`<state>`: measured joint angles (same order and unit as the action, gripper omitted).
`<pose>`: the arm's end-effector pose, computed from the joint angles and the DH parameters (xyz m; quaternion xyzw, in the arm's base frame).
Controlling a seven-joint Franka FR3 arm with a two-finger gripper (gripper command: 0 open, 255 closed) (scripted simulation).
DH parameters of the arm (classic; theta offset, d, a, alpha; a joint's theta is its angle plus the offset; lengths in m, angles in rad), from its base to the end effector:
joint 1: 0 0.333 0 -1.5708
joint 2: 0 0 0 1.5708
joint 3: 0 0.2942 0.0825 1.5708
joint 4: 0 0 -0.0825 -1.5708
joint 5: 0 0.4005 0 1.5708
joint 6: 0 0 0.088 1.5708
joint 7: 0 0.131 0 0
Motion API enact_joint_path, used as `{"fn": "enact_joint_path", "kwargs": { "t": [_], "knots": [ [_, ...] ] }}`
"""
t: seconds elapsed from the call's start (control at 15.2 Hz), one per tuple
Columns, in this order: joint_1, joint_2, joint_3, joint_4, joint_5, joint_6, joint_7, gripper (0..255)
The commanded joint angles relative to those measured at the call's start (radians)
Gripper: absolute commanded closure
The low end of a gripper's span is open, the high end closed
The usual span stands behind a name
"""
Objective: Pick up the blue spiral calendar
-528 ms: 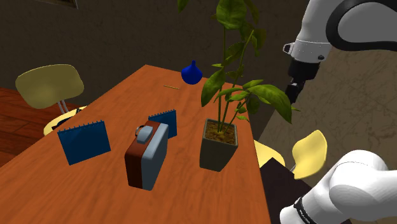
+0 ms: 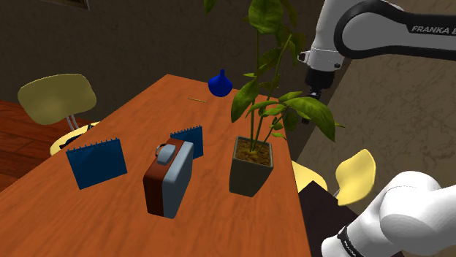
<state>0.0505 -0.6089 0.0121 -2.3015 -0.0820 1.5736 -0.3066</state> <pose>0.3787 0.0134 0.5147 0.9801 0.1843 -0.0644 0.0367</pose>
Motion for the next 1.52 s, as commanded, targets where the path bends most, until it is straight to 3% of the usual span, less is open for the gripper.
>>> {"fn": "enact_joint_path", "kwargs": {
  "t": [0.0,0.73,1.45],
  "knots": [
    [0.016,0.081,-0.014,0.029,-0.005,0.053,-0.062,0],
    [0.092,0.492,-0.031,0.286,0.021,0.203,-0.372,0],
    [0.148,0.875,0.032,0.642,0.047,0.221,-0.635,0]
  ]
}}
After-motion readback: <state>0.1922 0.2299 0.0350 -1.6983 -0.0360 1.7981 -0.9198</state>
